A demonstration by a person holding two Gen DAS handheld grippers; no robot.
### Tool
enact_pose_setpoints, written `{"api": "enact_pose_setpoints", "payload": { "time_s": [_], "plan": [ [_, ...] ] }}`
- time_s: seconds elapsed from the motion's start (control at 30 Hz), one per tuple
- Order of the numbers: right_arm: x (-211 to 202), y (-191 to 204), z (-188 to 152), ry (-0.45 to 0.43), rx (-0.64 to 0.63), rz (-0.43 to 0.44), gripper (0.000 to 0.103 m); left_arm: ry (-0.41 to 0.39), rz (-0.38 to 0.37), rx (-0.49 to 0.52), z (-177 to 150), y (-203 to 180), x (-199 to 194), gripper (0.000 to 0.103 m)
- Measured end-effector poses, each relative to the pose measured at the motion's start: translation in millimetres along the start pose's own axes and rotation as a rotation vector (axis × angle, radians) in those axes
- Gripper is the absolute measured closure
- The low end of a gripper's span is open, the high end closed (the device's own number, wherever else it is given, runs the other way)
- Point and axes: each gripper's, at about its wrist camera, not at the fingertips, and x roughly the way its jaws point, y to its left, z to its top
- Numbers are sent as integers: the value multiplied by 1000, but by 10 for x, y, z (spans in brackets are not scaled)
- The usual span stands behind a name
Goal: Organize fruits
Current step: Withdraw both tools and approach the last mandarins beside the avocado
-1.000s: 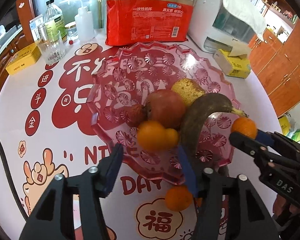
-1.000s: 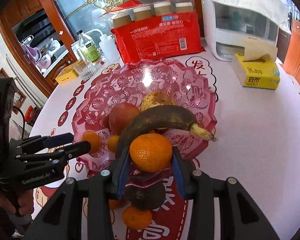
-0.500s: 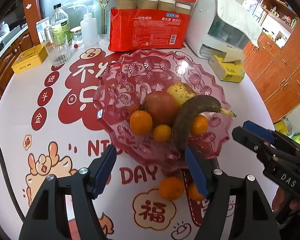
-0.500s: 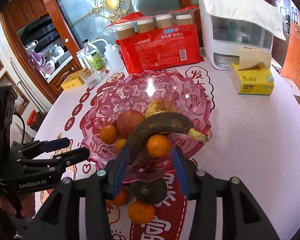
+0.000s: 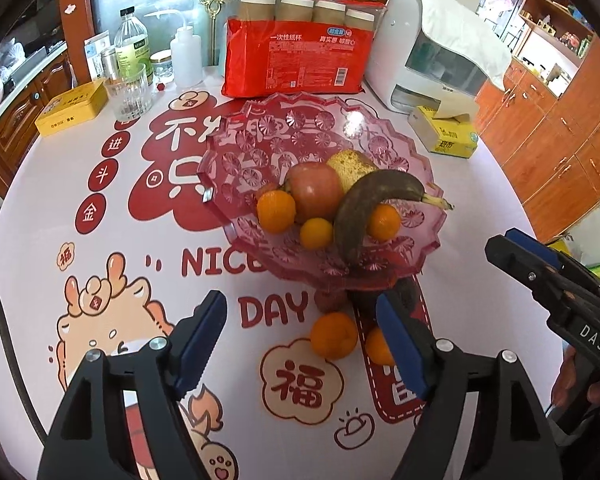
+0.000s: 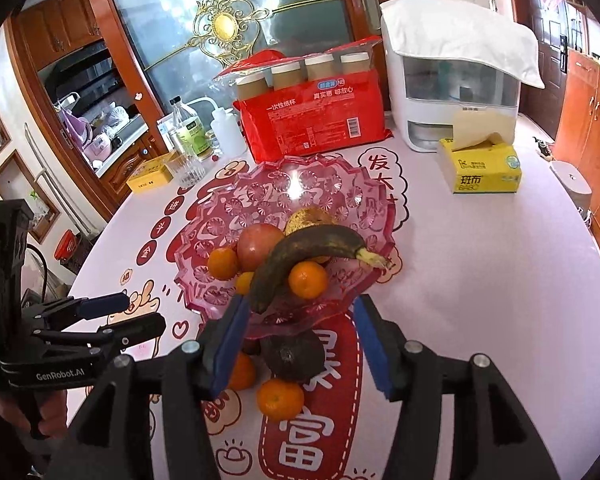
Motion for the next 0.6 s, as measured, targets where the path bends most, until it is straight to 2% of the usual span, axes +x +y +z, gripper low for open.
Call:
{"api": "enact_pose_setpoints", "payload": {
  "time_s": [0.3, 0.6],
  "plan": [
    [-22, -16, -195, 26, -8, -9, 46, 45, 0, -16, -143, 21, 90, 26],
    [93, 113, -421, 46, -98, 48, 46, 101, 0, -39, -229, 26, 297, 26]
  ]
}}
